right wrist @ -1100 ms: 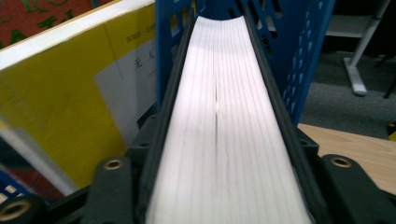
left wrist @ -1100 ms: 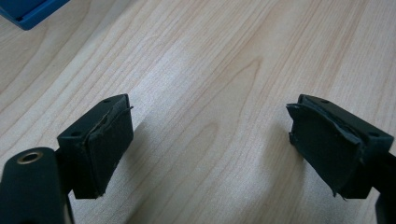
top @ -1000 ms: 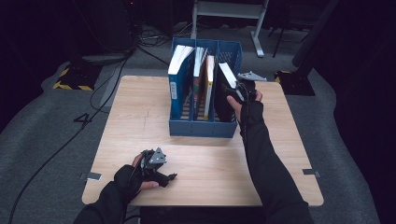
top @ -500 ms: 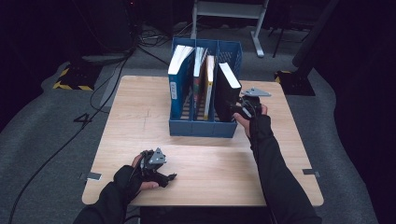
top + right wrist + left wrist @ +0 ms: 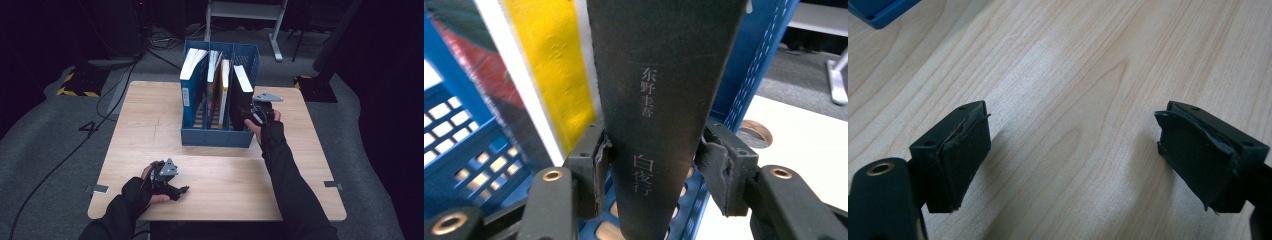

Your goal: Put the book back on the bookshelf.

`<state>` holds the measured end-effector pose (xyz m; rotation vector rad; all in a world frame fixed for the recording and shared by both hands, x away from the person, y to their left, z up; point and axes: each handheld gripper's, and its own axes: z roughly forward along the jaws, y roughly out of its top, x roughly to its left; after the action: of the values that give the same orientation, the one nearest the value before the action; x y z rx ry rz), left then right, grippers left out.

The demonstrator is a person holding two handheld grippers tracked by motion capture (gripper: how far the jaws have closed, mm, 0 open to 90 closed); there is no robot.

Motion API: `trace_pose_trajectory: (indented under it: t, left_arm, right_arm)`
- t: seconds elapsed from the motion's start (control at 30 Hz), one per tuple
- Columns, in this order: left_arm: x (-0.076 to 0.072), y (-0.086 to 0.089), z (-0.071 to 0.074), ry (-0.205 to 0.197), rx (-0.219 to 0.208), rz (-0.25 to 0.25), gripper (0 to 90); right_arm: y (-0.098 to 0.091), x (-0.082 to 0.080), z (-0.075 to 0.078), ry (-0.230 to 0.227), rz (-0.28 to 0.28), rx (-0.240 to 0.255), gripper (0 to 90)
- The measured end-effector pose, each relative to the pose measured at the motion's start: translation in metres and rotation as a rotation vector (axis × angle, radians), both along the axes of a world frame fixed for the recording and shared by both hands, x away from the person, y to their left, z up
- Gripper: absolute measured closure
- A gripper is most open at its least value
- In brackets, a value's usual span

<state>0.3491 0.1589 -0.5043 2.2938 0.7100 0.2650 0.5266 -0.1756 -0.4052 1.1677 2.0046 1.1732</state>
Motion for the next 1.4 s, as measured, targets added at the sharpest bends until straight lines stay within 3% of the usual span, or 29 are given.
trace_pose_trajectory:
  t: [0.33,0.7,0.73,0.8,1.0,1.07,1.4]
  left_arm:
    - [0.000,0.000,0.000,0.000,0.000,-0.004,13.4]
    - [0.000,0.000,0.000,0.002,-0.001,-0.004,13.5]
    - [0.000,0.000,0.000,0.002,-0.001,-0.004,13.5]
    - [0.000,0.000,0.000,0.001,-0.001,-0.003,13.5]
    - [0.000,0.000,0.000,0.001,-0.001,-0.003,13.5]
    - [0.000,0.000,0.000,0.001,-0.001,-0.004,13.5]
    - [0.000,0.000,0.000,0.001,-0.001,-0.004,13.5]
  right_arm:
    - [0.010,0.019,0.004,0.026,-0.038,-0.026,48.0]
    - [0.013,0.022,0.007,0.060,-0.045,-0.087,44.7]
    - [0.010,0.021,0.009,0.091,-0.036,-0.095,41.0]
    - [0.009,0.019,0.009,0.099,-0.030,-0.104,40.4]
    - [-0.003,0.009,0.016,0.091,-0.014,-0.130,38.0]
    - [-0.006,0.004,0.018,0.104,0.020,-0.158,35.6]
    - [-0.021,-0.017,0.026,0.077,0.061,-0.182,34.0]
